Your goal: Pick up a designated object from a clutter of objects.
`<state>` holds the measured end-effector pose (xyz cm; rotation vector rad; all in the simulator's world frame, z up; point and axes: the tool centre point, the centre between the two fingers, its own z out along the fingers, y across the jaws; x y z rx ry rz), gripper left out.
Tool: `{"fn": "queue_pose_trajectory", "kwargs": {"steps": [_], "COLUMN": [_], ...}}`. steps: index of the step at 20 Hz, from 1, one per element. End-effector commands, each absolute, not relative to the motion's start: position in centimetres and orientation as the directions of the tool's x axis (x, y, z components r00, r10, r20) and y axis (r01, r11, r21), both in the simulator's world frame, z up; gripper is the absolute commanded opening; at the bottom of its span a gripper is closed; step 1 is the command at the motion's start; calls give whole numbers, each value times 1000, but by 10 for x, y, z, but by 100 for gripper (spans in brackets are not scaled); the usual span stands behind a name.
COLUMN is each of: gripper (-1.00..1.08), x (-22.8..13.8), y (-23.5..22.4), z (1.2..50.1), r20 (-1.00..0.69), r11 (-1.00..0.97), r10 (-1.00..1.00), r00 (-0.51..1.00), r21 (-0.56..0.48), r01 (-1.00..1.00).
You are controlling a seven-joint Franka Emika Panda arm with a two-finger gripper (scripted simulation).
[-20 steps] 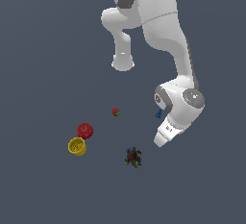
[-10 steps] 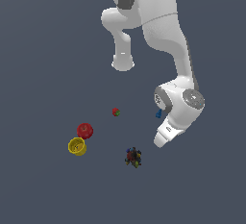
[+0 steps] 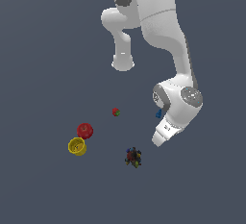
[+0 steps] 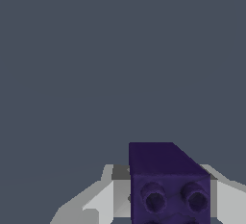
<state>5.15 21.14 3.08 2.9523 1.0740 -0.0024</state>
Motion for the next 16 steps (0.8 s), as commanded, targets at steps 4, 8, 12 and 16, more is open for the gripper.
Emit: {"fn": "queue_pose_trajectory", "kwargs": {"steps": [4,8,12,16], "gripper": [-100,-100,-100,-100], "x": [50,48,46,43], "y": [189,163,130,93], "z": [52,77,109,146], "r20": [-1,-1,-1,-1], "r11": [-767,-767,-767,-767], "r10": [642,642,642,642], "r00": [767,767,767,767], "r21": [0,0,0,1], "r01": [642,642,642,642]}}
